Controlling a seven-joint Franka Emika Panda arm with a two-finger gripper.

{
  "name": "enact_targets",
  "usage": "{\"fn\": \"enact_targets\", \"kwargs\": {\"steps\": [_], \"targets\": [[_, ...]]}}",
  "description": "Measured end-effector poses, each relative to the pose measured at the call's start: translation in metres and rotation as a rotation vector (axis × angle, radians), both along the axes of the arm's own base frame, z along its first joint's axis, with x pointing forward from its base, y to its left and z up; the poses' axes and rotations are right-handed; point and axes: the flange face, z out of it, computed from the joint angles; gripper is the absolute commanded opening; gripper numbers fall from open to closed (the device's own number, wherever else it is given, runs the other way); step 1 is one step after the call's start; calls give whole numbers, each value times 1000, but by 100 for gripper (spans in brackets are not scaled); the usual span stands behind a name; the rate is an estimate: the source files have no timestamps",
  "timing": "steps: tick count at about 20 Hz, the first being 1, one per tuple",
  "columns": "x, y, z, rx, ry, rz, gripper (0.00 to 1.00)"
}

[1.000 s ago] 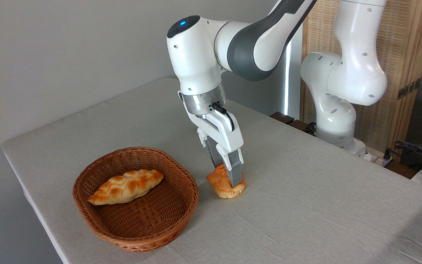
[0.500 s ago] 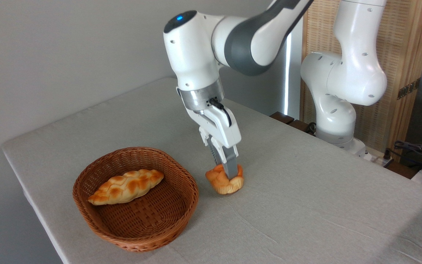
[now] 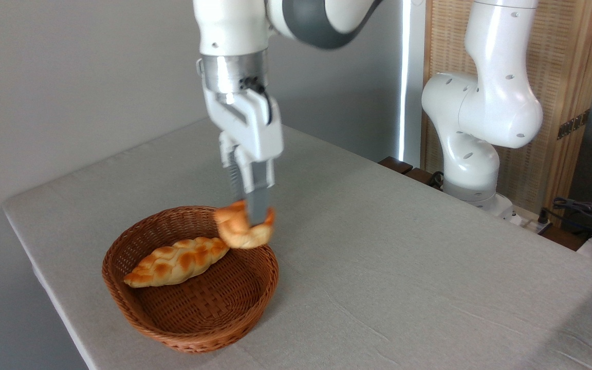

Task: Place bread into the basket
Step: 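Lift the bun and carry it over the wicker basket, lowering inside, then open the gripper to release the bun beside the long roll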

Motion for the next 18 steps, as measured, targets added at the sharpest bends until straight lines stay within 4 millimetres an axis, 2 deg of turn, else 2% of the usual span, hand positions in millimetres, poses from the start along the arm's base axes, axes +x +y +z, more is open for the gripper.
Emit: {"fn": "enact_targets", "kwargs": {"steps": [1,2,3,4,7,9,18], "targets": [[10,1,-7,-8,-29,1,53],[18,1,-15,-9,-48,-8,63],[26,-1,-25,-8,-60,-22,76],[32,-3,-35,-7,-65,-35,100],[43,-12,-62,12,-49,-76,100],[45,-14,-71,38,-34,-109,100],[45,-14,-72,49,-34,-122,100]]}}
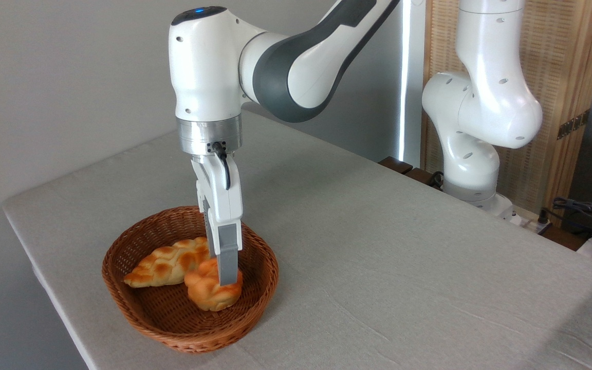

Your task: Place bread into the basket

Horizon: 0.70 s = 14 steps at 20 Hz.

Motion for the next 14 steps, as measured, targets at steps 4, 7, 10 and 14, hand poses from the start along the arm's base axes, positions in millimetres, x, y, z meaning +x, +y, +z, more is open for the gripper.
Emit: {"fn": "enact_targets", "kwargs": {"steps": [4,7,10,14], "targets": [[0,0,0,0,0,0,100],[0,3,13,-18,-23,28,100],[-6,18,52,-71,16,129,100],[-20,41,120,-77,142,211,100]]}}
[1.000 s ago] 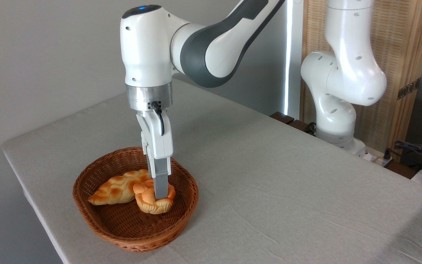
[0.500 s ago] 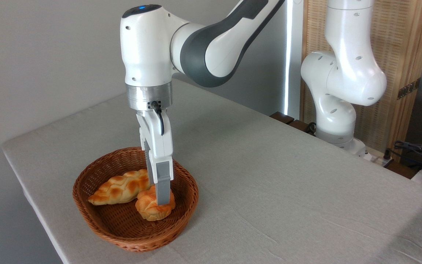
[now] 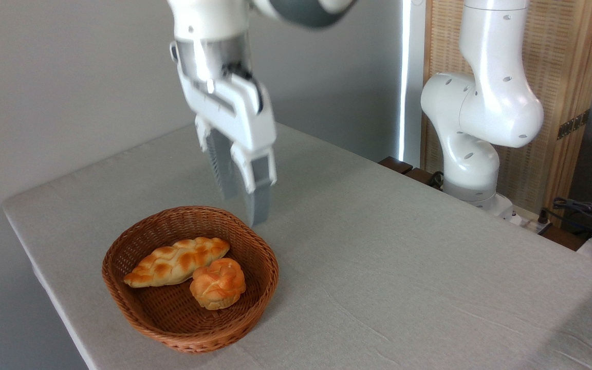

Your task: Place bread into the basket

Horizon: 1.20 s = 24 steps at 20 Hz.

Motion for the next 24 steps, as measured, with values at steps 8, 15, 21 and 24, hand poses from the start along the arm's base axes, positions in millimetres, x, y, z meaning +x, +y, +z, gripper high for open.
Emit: {"fn": "enact_targets", "kwargs": {"steps": [8,15,21,24], "targets": [[-4,16,40,-14,64,131,100],[5,-1,37,-6,50,111,100],[8,-1,35,-3,45,111,100],[9,-2,34,-3,47,108,100]]}}
